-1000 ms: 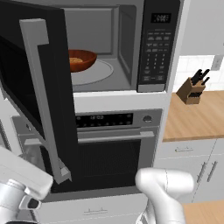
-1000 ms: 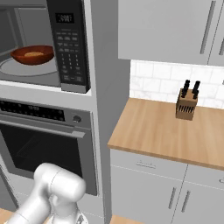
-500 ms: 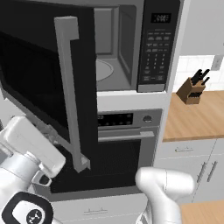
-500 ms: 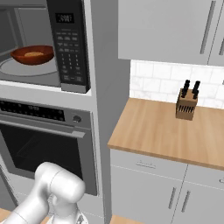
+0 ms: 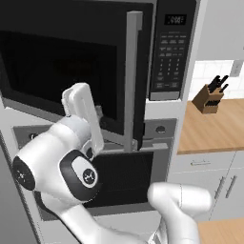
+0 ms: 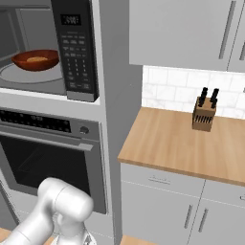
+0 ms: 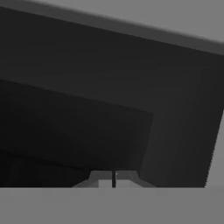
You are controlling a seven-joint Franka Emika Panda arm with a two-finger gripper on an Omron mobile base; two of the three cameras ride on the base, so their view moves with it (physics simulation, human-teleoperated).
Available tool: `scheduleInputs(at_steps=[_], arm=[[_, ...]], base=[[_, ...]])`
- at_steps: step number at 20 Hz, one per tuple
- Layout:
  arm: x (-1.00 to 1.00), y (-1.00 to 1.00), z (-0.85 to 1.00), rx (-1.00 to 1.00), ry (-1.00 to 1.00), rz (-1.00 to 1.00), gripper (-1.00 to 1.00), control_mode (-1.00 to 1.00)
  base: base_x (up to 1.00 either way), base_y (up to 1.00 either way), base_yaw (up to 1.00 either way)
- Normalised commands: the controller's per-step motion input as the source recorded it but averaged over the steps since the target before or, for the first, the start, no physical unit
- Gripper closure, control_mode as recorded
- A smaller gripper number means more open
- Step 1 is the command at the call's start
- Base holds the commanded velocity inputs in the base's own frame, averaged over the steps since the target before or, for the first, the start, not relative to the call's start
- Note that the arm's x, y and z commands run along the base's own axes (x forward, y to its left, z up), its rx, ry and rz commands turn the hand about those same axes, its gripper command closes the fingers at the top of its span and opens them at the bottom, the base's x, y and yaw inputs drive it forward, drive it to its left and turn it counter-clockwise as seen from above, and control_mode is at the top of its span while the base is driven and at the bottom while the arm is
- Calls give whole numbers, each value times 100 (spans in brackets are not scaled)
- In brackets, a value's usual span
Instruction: Open the microwave, place the bowl with waffle inside the microwave, then close the microwave door and turn it on.
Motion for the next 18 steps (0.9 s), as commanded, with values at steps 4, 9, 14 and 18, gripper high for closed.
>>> scheduleInputs(at_steps=[4, 9, 14, 18], arm=[[94, -82, 14, 25, 16, 18, 100, -100], [100, -90, 7, 30, 7, 24, 100, -100], [100, -77, 1, 25, 12, 24, 100, -100], [100, -51, 0, 15, 13, 20, 100, -100]], base=[[0, 0, 0], [0, 0, 0], [0, 0, 0], [0, 0, 0]])
